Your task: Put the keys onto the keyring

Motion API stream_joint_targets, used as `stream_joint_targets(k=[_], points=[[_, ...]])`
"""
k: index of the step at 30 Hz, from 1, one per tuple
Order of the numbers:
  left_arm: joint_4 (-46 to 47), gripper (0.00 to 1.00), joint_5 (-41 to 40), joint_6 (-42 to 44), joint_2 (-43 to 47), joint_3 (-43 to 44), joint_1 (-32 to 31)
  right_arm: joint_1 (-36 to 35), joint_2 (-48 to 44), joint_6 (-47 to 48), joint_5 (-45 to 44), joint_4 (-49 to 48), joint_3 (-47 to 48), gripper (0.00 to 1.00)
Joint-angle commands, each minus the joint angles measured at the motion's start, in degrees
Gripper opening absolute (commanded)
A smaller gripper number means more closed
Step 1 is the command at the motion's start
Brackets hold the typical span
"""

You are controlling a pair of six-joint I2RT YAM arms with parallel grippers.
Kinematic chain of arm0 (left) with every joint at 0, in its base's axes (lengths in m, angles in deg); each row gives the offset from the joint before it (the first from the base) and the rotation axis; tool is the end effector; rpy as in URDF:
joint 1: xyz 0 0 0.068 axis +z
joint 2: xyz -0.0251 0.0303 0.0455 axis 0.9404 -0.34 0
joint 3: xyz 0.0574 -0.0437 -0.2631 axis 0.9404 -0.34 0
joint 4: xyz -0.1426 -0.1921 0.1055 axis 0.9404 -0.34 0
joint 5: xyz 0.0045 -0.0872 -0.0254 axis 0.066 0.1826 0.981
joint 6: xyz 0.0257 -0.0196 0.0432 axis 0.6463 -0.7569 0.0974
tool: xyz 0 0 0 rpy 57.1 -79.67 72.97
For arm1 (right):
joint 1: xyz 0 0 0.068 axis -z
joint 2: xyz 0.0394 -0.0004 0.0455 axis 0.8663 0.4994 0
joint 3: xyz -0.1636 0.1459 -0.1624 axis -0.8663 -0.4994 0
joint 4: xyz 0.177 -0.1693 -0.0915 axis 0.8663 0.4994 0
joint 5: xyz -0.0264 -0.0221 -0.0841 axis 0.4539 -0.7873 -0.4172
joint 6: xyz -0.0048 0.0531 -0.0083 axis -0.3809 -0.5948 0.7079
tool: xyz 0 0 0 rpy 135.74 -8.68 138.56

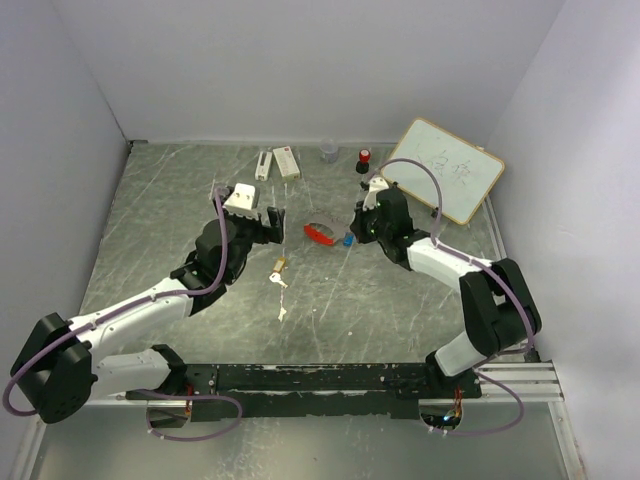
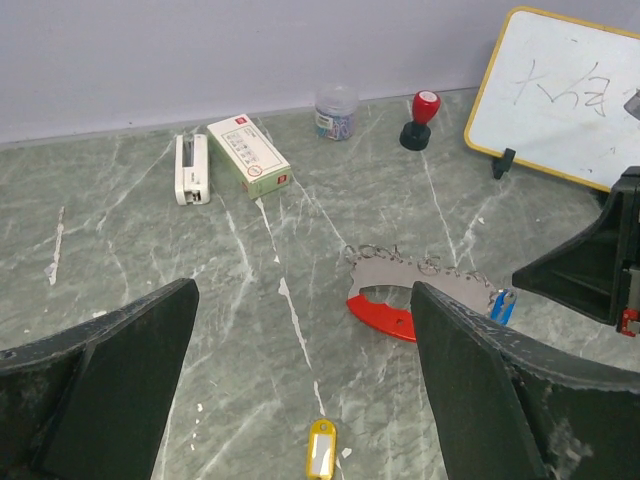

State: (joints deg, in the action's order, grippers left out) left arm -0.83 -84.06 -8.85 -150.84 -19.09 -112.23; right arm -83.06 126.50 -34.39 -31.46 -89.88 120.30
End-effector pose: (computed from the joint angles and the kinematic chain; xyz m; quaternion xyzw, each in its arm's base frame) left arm 0.2035 -0.1643 0.2864 0.0682 0.7148 -0.1504 0.6796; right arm 0.3026 0.1335 0.2048 -0.1260 0.8599 0.1954 0.4545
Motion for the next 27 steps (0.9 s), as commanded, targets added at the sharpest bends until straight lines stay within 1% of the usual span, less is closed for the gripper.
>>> stream_joint_targets(k=[1,8,9,10,11,12,17,20,22,27], points=[[-0.4,0.98,0.8,-0.7,-0.1,1.0,0.4,0.2,-3.6,-0.5,-3.4,3.9,-1.4,0.00],[-0.1,0.97,1.7,-1.3,-0.6,1.0,0.4,0.3,-10.5,-3.2,-9.7,8.2,-6.0,0.00],[-0.2,0.97,1.8,-1.4,-0.7,1.0,0.4,0.2,-11.4,-3.6,-10.5,8.2,-6.6,0.08],[-0.2,0.97,1.9,-1.5,-0.8,1.1,0.4,0.2,-12.1,-4.0,-11.0,8.0,-7.0,0.19],[-0.3,0.97,2.0,-1.6,-1.0,1.1,0.4,0.2,-12.4,-4.3,-11.6,7.9,-7.2,0.26],[-0.2,0.97,2.1,-1.7,-1.1,1.2,0.4,0.1,-12.3,-4.6,-12.3,8.0,-7.0,0.32],[-0.7,0.97,1.9,-1.7,-1.1,1.3,0.4,0.0,-9.8,-4.5,-12.8,7.5,-4.5,0.43],[-0.3,0.97,1.7,-1.7,-1.1,1.0,0.4,-1.2,-7.1,-2.1,-9.8,6.3,-1.9,0.43],[-0.2,0.97,1.7,-1.9,-1.5,1.1,0.4,-3.1,-3.6,-0.1,-9.8,7.6,2.6,0.43],[-2.0,0.97,1.8,-3.8,-3.1,2.4,0.9,-9.9,9.0,5.0,-16.2,12.2,15.8,0.43]])
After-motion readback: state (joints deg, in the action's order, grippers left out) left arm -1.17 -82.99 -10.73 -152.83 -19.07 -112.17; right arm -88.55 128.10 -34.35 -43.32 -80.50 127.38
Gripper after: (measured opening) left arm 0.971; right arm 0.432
